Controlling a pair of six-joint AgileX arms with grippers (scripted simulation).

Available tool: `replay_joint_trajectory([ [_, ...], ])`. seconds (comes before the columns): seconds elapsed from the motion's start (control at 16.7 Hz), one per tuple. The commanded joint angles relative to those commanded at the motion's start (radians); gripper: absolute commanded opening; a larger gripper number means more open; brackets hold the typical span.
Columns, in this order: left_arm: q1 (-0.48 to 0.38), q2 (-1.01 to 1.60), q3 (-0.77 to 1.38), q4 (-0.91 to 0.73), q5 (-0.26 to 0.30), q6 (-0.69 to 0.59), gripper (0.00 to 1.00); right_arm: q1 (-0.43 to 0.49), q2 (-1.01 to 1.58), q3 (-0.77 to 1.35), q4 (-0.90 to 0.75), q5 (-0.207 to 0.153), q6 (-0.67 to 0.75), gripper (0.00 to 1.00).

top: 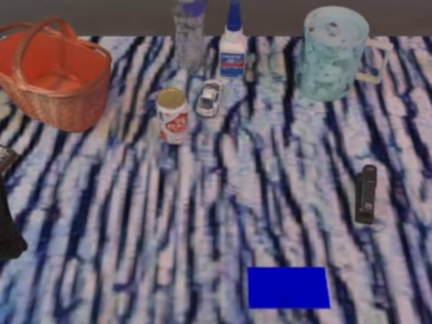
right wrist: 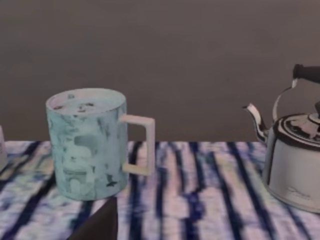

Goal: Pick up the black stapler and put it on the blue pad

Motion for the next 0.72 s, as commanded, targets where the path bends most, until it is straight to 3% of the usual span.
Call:
replay_joint_trajectory([
  [0.36,0.000,0.000,0.000,0.000,0.000,0.000,1.00,0.021,0.103,0.102,-0.073,-0.004,0.030,1.00],
  [0.72,0.000,0.000,0.000,0.000,0.000,0.000,1.00,0.084,0.571,0.492,-0.343,-0.005,0.138,1.00],
])
